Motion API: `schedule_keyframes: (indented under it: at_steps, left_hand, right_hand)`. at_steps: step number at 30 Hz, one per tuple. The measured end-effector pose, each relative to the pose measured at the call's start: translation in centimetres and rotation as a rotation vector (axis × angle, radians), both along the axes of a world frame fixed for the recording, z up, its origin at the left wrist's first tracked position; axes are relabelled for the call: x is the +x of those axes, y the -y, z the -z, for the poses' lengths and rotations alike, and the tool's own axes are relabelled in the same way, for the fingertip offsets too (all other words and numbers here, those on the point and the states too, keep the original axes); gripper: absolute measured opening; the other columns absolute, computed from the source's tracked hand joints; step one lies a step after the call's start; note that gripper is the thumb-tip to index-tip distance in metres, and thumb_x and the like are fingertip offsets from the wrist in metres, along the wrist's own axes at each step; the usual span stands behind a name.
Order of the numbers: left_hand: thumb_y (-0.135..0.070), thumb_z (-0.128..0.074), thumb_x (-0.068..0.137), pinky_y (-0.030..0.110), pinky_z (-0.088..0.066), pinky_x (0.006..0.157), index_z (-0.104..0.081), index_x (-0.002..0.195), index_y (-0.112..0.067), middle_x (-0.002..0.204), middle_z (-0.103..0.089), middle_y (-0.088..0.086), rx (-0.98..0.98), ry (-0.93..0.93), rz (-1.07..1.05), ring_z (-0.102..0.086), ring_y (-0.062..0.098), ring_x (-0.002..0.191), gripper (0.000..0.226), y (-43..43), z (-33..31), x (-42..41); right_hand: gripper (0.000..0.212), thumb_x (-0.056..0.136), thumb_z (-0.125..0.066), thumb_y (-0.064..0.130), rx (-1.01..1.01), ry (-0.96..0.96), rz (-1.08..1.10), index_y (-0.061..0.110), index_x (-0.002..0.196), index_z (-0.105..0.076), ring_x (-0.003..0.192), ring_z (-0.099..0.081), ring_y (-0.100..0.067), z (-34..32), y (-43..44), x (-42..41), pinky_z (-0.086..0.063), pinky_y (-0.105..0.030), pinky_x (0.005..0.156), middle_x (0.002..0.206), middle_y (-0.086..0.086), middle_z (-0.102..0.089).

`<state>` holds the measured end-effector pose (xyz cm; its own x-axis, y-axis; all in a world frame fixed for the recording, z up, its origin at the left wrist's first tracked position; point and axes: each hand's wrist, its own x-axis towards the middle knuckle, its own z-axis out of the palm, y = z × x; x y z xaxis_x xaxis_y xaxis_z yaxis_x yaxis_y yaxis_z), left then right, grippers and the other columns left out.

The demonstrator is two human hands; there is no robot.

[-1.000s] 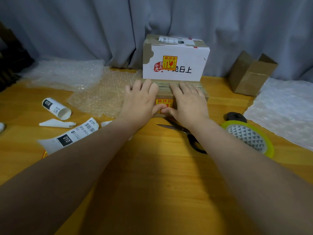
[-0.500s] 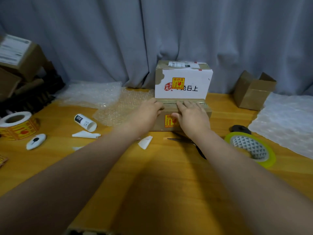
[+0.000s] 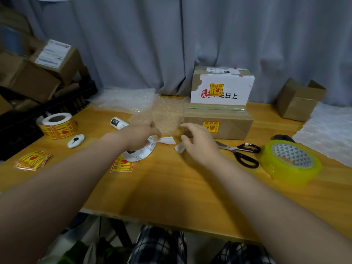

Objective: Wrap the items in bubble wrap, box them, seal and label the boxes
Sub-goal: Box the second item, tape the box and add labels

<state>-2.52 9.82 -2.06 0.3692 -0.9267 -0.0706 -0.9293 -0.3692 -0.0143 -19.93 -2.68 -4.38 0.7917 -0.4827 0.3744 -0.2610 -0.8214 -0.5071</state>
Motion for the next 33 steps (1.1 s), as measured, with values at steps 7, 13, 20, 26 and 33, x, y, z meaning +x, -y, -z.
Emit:
schedule_keyframes:
  at_steps: [7,13,20,26,33]
  left_hand:
    - [-0.028,-0.057,0.09,0.042,-0.04,0.091,-0.061,0.09,-0.024,0.102,-0.058,-0.004,-0.368,0.016,0.094,-0.051,0.022,0.101,0.006,1.2,-1.0,-1.5]
    - [-0.022,-0.058,0.092,0.021,-0.034,0.061,-0.061,0.089,-0.011,0.077,-0.055,-0.006,-0.667,-0.218,0.148,-0.05,0.011,0.072,0.011,3.1,-4.8,-6.3]
    - [-0.018,-0.061,0.091,0.019,-0.046,0.064,-0.069,0.087,-0.009,0.077,-0.064,-0.003,-0.833,-0.547,0.025,-0.058,0.007,0.07,0.012,4.3,-3.4,-8.7]
    - [-0.01,-0.06,0.091,0.02,-0.05,0.055,-0.062,0.089,-0.001,0.075,-0.067,0.014,-0.782,-1.039,-0.048,-0.059,0.013,0.058,0.009,4.5,-3.1,-10.0]
    - [-0.006,-0.054,0.092,0.018,-0.051,0.055,-0.062,0.08,-0.007,0.065,-0.066,0.003,-0.551,-1.242,-0.011,-0.06,0.01,0.056,0.015,4.4,-3.0,-10.6]
  right_hand:
    - [0.038,0.096,-0.054,0.029,0.325,0.133,0.004,0.012,0.13,-0.054,0.115,-0.053,-0.011,0.3,-0.6,-0.9,-0.04,-0.017,0.089,0.126,0.0,-0.059]
    - [0.015,0.09,-0.063,0.033,0.46,0.215,0.018,0.02,0.093,-0.056,0.077,-0.058,-0.005,-3.2,0.1,-1.0,-0.042,-0.014,0.059,0.087,0.011,-0.061]
    - [0.034,0.098,-0.05,0.028,0.183,0.134,0.094,0.0,0.082,-0.062,0.072,-0.06,-0.027,-4.1,2.0,-2.9,-0.043,-0.035,0.059,0.078,-0.011,-0.066]
    - [0.037,0.098,-0.05,0.038,0.069,0.043,0.051,0.019,0.066,-0.056,0.059,-0.056,-0.017,-4.5,2.9,-5.0,-0.038,-0.031,0.051,0.066,0.002,-0.061]
    - [0.053,0.097,-0.038,0.051,-0.169,-0.058,0.063,0.015,0.066,-0.06,0.057,-0.05,-0.014,-4.1,3.7,-6.1,-0.034,-0.028,0.062,0.058,0.004,-0.056]
